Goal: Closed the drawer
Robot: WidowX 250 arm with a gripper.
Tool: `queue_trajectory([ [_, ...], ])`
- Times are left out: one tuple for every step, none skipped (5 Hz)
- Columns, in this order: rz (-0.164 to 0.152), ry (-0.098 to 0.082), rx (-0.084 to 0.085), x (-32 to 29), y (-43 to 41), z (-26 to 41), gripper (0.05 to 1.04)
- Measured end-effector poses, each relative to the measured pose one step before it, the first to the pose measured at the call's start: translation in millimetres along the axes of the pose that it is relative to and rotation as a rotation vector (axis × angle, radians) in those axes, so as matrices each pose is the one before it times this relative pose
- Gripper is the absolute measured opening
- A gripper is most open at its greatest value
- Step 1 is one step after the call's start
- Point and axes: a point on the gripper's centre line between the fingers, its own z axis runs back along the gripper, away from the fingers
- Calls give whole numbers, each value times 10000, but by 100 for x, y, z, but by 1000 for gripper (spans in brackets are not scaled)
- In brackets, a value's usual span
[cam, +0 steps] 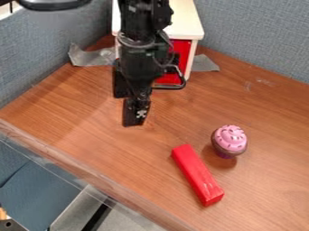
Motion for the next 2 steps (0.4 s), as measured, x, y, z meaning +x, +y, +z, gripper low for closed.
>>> queue_trajectory([
  [110,-292,110,-460,349,1215,999],
  [-14,-2,-27,-47,13,-2,999],
])
